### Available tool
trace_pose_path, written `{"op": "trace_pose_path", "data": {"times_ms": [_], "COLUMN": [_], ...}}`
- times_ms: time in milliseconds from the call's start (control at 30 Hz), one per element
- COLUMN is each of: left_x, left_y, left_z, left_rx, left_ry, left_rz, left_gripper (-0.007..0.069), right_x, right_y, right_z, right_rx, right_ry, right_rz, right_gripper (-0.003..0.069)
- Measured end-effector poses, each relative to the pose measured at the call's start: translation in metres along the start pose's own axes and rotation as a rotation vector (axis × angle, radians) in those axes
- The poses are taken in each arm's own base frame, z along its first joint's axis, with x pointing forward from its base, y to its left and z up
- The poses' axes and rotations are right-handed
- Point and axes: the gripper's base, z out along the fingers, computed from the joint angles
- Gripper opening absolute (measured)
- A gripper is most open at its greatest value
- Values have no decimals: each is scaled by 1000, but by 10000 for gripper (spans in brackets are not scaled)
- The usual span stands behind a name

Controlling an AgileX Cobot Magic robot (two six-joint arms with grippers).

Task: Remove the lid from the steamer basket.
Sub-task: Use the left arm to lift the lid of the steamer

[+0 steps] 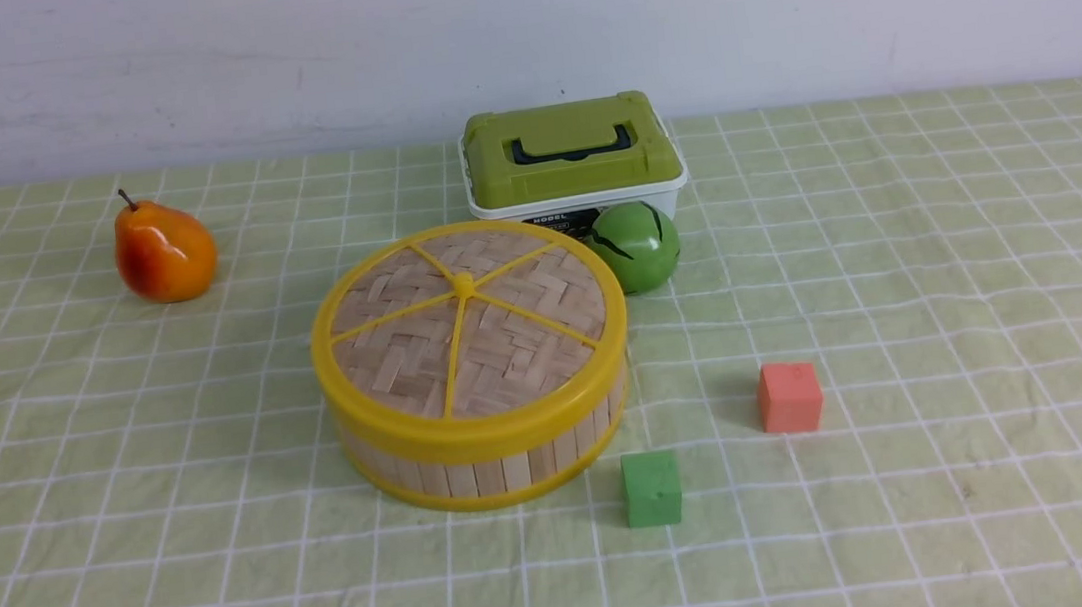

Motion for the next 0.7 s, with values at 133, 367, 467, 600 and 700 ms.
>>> {"op": "trace_pose_path", "data": {"times_ms": [133, 367, 467, 600, 700], "left_x": [-20, -60, -71, -78, -95], "left_y": [-3, -8, -10, -8, -7], "left_z": [-2, -23, -35, -45, -52], "left_rx": [30, 100, 141, 174, 189], "left_ry": [-224, -728, -903, -1027, -1017], "left_rz": [0, -6, -39, -123, -237], "left_gripper": [40, 50, 53, 57, 57], "right_x": [0, 0, 0, 0, 0], "right_y": [0, 0, 0, 0, 0], "right_z": [0, 0, 0, 0, 0], "right_rx": [0, 0, 0, 0, 0], "right_ry": [0, 0, 0, 0, 0], "right_rz": [0, 0, 0, 0, 0], "right_gripper": [242, 242, 242, 242, 242]}}
